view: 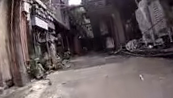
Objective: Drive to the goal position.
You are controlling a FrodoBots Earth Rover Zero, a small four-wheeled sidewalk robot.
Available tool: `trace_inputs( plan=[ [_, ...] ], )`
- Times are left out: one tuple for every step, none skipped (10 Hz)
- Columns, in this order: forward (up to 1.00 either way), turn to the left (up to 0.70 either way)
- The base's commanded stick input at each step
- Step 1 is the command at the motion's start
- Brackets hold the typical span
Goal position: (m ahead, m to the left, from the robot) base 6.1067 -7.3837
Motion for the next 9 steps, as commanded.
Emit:
trace_inputs(
  plan=[
    [1.0, -0.17],
    [1.0, -0.27],
    [1.0, -0.15],
    [1.0, 0.0],
    [1.0, 0.0],
    [1.0, 0.0],
    [1.0, 0.0],
    [1.0, 0.0],
    [1.0, 0.0]
  ],
)
